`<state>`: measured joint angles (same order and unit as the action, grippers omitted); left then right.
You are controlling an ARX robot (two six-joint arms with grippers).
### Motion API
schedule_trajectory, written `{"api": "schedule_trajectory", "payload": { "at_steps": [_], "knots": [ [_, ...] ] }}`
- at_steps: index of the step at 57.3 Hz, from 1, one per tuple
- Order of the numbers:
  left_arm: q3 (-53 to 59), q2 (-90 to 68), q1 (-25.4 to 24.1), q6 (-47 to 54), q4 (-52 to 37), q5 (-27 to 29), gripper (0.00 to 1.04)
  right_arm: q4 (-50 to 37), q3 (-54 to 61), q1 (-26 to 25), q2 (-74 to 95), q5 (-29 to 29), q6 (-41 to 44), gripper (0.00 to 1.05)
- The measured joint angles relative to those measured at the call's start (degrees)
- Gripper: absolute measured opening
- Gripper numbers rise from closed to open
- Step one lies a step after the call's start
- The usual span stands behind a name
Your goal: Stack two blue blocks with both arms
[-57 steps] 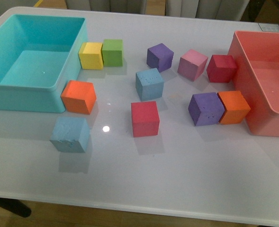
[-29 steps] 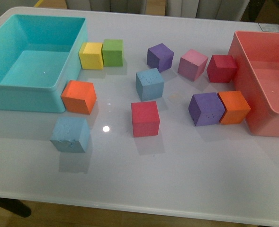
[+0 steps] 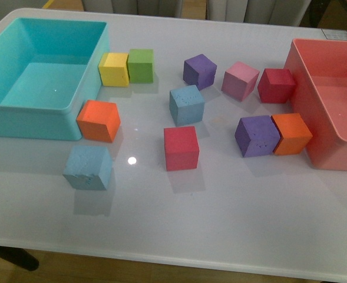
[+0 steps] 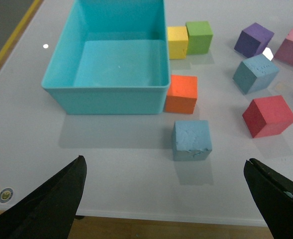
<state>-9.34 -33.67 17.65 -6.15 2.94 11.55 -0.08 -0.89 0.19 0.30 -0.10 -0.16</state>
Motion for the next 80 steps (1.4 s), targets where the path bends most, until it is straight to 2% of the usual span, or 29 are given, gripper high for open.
{"api": "schedule_trajectory", "payload": {
  "at_steps": [12,24,46,66,80],
  "knots": [
    [-3.34,-25.83,9.64,-3.67,-17.90,2.60,0.96,0.00,0.00,0.00,0.00,-0.02,0.00,0.96],
    [-8.92,-48.19,13.03,-5.79,-27.80,2.54,0.96,0.00,0.00,0.00,0.00,-0.02,0.00,0.96],
    [-16.87,-68.24,12.96,-5.99,-31.58,2.36,0.96,0.00,0.00,0.00,0.00,-0.02,0.00,0.96],
    [-24.26,-78.77,7.45,-3.65,-30.84,1.86,0.96,0.00,0.00,0.00,0.00,-0.02,0.00,0.96],
    [-29.38,-83.17,5.51,-3.34,-29.44,-0.20,0.96,0.00,0.00,0.00,0.00,-0.02,0.00,0.96]
  ]
}}
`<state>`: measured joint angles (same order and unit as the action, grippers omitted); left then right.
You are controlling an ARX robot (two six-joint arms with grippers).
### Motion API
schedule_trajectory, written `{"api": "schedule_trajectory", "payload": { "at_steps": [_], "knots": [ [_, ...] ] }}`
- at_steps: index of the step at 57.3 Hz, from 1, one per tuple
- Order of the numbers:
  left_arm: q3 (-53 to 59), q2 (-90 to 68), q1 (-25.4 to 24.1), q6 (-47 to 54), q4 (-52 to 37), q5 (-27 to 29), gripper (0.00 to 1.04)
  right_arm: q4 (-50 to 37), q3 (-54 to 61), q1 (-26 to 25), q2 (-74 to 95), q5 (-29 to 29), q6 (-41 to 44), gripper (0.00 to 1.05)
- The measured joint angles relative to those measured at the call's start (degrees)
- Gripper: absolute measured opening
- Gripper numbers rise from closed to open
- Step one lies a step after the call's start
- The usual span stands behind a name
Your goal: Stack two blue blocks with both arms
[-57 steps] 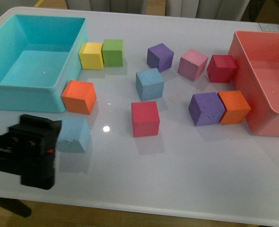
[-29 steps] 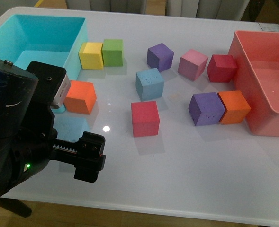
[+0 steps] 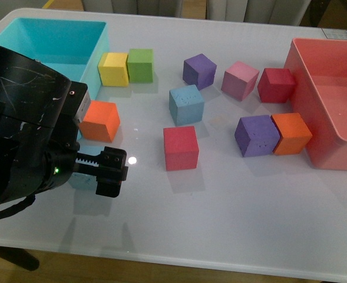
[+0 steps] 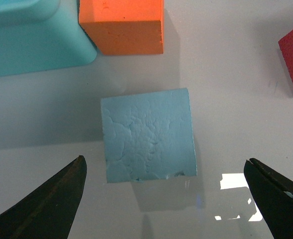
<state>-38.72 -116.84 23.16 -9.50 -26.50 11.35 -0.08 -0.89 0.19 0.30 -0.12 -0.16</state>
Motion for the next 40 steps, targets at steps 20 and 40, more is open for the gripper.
{"api": "schedule_trajectory", "payload": {
  "at_steps": [20,40],
  "knots": [
    [-4.11,-4.74,-1.49,1.18,0.92,-0.85,0.96,0.00,0.00,0.00,0.00,0.02,0.00,0.96],
    [-6.62,-8.39,-3.02,2.67,0.92,-0.85,0.96,0.00,0.00,0.00,0.00,0.00,0.00,0.96]
  ]
}}
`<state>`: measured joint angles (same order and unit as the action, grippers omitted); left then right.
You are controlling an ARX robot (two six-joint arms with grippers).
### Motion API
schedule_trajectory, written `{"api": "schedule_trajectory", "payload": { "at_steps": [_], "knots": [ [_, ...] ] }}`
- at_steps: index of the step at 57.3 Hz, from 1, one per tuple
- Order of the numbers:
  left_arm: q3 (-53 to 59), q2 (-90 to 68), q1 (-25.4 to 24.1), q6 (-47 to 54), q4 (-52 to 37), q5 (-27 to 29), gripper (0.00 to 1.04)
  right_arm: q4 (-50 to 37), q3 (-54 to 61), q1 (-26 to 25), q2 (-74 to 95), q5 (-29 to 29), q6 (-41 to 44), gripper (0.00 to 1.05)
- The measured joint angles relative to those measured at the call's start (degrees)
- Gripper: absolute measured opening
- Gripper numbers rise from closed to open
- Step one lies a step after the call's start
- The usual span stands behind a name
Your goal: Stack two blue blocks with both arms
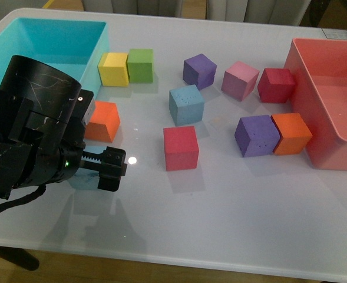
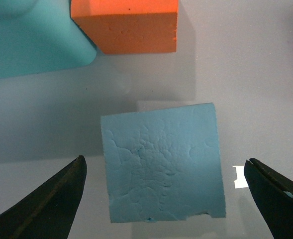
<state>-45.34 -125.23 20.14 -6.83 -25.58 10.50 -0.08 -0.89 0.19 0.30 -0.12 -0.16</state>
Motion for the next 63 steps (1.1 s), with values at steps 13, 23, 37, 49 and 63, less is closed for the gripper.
{"api": "schedule_trajectory", "payload": {
  "at_steps": [13,23,37,49,63],
  "knots": [
    [-1.36,-2.86,-0.31,0.13,-0.02,-0.26,0.96,0.00,0.00,0.00,0.00,0.00,0.00,0.96],
    [-1.99,-4.35,-0.07,-0.07,-0.02,-0.35,0.96,0.00,0.00,0.00,0.00,0.00,0.00,0.96],
    [-2.29,-5.70,0.68,-1.84,0.28,-0.92,0.95,0.00,0.00,0.00,0.00,0.00,0.00,0.96],
    [-2.29,-5.44,0.76,-4.09,0.87,-1.70,0.63,0.00,0.00,0.00,0.00,0.00,0.00,0.96],
    [-0.42,0.50,2.16,-3.34,3.56,-1.51,0.50,0.00,0.00,0.00,0.00,0.00,0.00,0.96]
  ]
}}
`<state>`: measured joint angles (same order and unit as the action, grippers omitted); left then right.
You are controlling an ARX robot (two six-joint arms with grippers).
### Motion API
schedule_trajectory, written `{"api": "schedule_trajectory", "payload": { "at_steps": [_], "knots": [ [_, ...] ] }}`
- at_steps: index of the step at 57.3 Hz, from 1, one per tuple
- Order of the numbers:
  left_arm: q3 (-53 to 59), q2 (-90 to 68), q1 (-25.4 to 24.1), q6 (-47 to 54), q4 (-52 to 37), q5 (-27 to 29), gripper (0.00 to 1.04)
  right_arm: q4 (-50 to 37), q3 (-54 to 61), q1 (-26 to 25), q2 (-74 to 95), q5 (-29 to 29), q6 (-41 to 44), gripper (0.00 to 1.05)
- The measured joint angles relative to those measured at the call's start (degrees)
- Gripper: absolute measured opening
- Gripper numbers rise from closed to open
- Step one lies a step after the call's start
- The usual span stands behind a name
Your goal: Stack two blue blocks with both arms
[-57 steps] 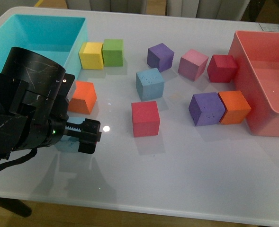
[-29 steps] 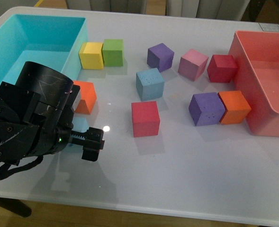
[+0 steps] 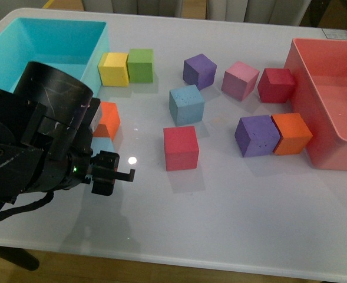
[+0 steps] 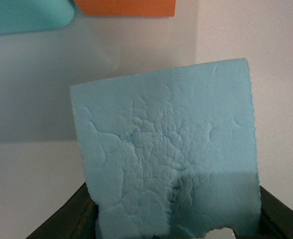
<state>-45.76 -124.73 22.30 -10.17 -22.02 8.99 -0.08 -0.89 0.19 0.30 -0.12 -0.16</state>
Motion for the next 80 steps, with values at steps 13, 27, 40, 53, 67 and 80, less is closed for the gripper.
{"api": "schedule_trajectory", "payload": {
  "at_steps": [13,27,40,53,67,80],
  "knots": [
    [-1.51,10.60,3.80,2.45,5.86,-0.92,0.48,0.00,0.00,0.00,0.00,0.00,0.00,0.96],
    [-10.93,11.41,7.67,5.62,10.82,-1.53,0.48,0.00,0.00,0.00,0.00,0.00,0.00,0.96],
    [-21.75,5.11,10.40,7.37,15.56,-3.02,0.46,0.00,0.00,0.00,0.00,0.00,0.00,0.96],
    [-30.53,-1.99,10.82,10.10,19.45,-4.15,0.46,0.00,0.00,0.00,0.00,0.00,0.00,0.96],
    [-38.82,-7.67,10.58,13.42,22.60,-5.03,0.46,0.00,0.00,0.00,0.00,0.00,0.00,0.96],
    [-45.99,-12.61,9.73,14.97,25.90,-4.96,0.46,0.00,0.00,0.00,0.00,0.02,0.00,0.96]
  ]
}}
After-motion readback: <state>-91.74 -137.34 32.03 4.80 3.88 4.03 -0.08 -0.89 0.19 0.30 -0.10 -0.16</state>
